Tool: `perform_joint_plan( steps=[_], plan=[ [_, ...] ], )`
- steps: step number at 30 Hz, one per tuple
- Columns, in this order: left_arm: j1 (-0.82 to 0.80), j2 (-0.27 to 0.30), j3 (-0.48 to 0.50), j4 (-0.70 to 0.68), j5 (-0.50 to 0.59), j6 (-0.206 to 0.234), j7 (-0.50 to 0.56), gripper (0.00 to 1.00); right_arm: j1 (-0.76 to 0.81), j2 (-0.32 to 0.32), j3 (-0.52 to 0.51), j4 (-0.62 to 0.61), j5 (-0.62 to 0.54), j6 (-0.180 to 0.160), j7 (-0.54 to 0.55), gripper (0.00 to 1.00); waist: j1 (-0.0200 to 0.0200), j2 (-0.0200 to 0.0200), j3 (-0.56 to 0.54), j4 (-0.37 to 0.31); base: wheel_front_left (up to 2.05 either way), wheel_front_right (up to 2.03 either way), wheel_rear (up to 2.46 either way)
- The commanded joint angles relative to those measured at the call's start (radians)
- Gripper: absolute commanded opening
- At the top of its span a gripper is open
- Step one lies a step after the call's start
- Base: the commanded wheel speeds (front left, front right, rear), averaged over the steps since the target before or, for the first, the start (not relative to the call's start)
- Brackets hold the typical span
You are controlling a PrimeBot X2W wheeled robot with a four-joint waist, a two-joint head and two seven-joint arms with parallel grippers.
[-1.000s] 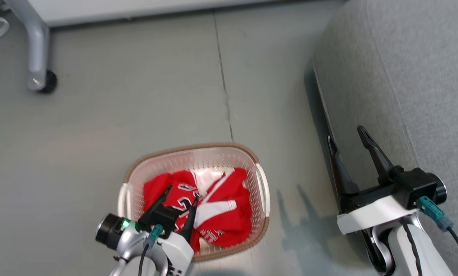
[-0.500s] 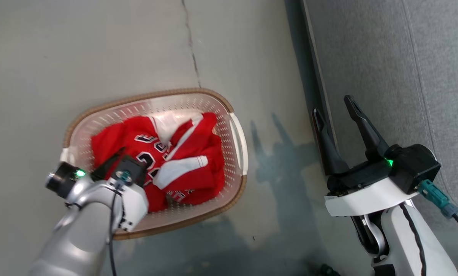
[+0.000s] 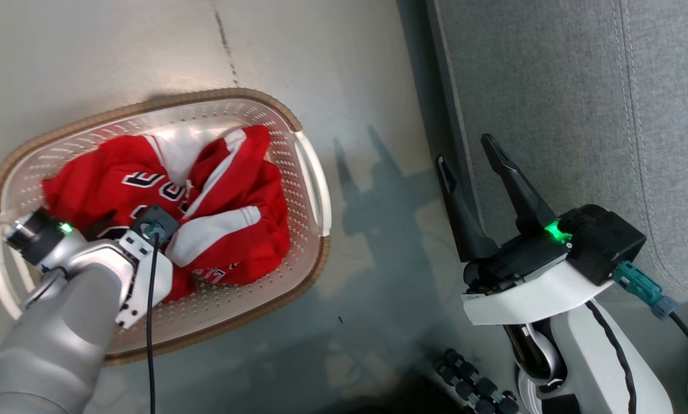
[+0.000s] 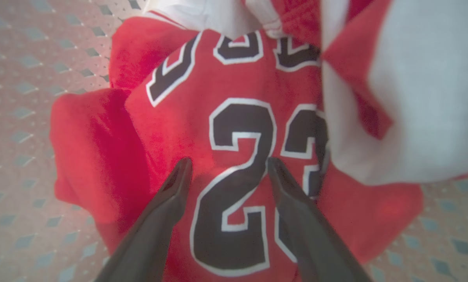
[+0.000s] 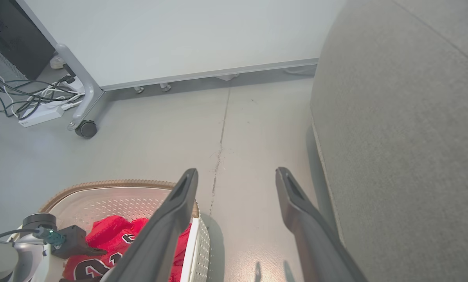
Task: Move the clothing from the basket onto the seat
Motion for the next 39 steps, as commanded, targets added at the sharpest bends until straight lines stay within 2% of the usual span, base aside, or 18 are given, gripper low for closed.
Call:
perform_joint_plan(
  steps=[1, 8, 17, 21, 22, 23, 35, 39],
  plan=[
    [-0.021, 0.015, -0.007, 0.004, 0.014, 0.014, 0.008, 1.00, -0.015, -0.004, 0.006, -0.003, 0.011, 0.002, -0.006, 1.00, 0.0000, 0.0000, 0.025, -0.024, 0.00, 0.00, 0.00],
    [-0.048, 0.052, -0.038, 0.009, 0.032, 0.046, 0.074, 1.00, -0.019, -0.004, 0.040, -0.018, 0.044, 0.002, -0.006, 1.00, 0.0000, 0.0000, 0.065, -0.061, 0.00, 0.00, 0.00],
    [-0.089, 0.052, -0.049, 0.012, 0.015, 0.015, 0.142, 1.00, 0.012, -0.004, 0.023, -0.046, 0.046, 0.002, -0.006, 1.00, 0.0000, 0.0000, 0.097, -0.051, 0.00, 0.00, 0.00],
    [-0.097, 0.058, -0.055, 0.013, 0.009, 0.016, 0.155, 1.00, 0.022, -0.004, 0.012, -0.054, 0.042, 0.002, -0.006, 1.00, 0.0000, 0.0000, 0.109, -0.047, 0.00, 0.00, 0.00],
    [-0.099, 0.059, -0.059, 0.013, 0.010, 0.012, 0.161, 0.74, 0.024, -0.004, 0.013, -0.054, 0.041, 0.002, -0.006, 1.00, 0.0000, 0.0000, 0.111, -0.046, 0.00, 0.00, 0.00],
    [-0.100, 0.060, -0.063, 0.014, 0.011, 0.008, 0.162, 0.00, 0.024, -0.004, 0.014, -0.054, 0.040, 0.002, -0.006, 1.00, 0.0000, 0.0000, 0.113, -0.046, 0.00, 0.00, 0.00],
    [-0.081, 0.083, -0.064, 0.014, -0.026, -0.011, 0.144, 0.00, -0.013, -0.004, 0.017, -0.049, 0.055, 0.002, -0.006, 1.00, 0.0000, 0.0000, 0.100, -0.060, 0.00, 0.00, 0.00],
    [-0.065, 0.092, -0.060, 0.014, -0.039, -0.002, 0.131, 0.00, -0.029, -0.004, 0.019, -0.045, 0.052, 0.002, -0.006, 1.00, 0.0000, 0.0000, 0.086, -0.068, 0.00, 0.00, 0.00]
  ],
)
